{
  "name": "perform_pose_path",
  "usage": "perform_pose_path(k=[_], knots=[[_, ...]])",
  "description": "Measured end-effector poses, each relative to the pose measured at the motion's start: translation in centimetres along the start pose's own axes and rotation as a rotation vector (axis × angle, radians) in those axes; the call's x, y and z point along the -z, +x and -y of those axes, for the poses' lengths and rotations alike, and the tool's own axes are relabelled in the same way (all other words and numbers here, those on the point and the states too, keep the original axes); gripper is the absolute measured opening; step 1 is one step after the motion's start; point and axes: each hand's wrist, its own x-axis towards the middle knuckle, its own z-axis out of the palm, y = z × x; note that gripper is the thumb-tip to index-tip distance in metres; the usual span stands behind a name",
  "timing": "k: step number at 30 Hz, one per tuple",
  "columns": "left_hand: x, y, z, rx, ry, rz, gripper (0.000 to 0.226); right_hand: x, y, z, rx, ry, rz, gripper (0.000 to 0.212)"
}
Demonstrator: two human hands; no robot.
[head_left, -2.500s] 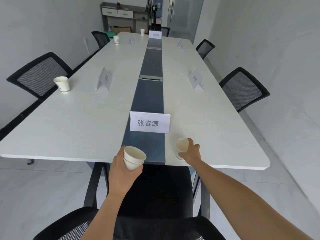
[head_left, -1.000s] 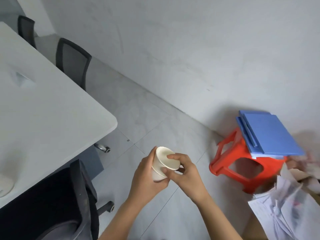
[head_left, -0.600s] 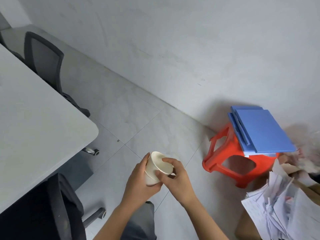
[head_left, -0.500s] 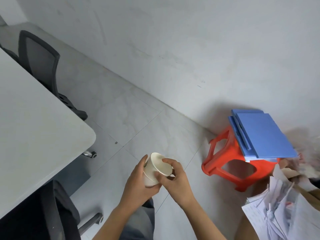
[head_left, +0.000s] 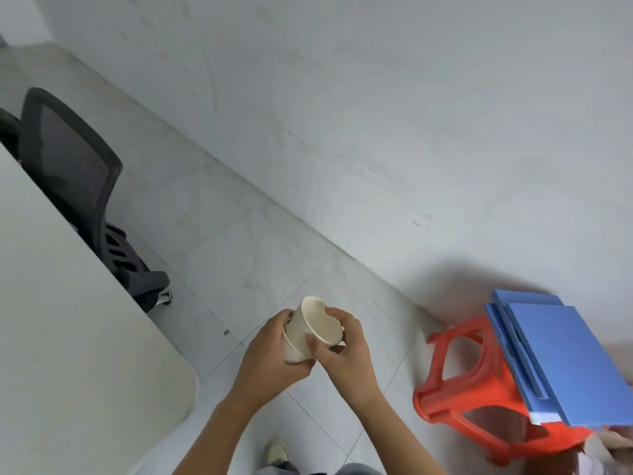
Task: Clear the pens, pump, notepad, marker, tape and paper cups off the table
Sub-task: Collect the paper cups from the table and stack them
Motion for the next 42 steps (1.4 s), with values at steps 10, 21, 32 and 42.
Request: perform_pose_path(k=[10,21,32,42], knots=[[5.7,5.9,3.4,0.118,-0.101,-0.189,0.063,-6.2,9.7,2.2,0.008,-0.081,0.232,0.044],[9.6,19.6,4.0,0.245,-0.089,-0.467,0.063,-10.4,26.9,4.7,0.099,-0.157,0.524,0.043],[13.2,33.8,1.0,0.401,-0.087,-0.636,0.061,-13.5,43.8,8.5,0.097,-0.153,0.773,0.078],[22.3,40.6,4.7,0.448,-0.075,-0.743,0.061,-23.4,51.8,12.1,0.149,-0.195,0.881,0.071]])
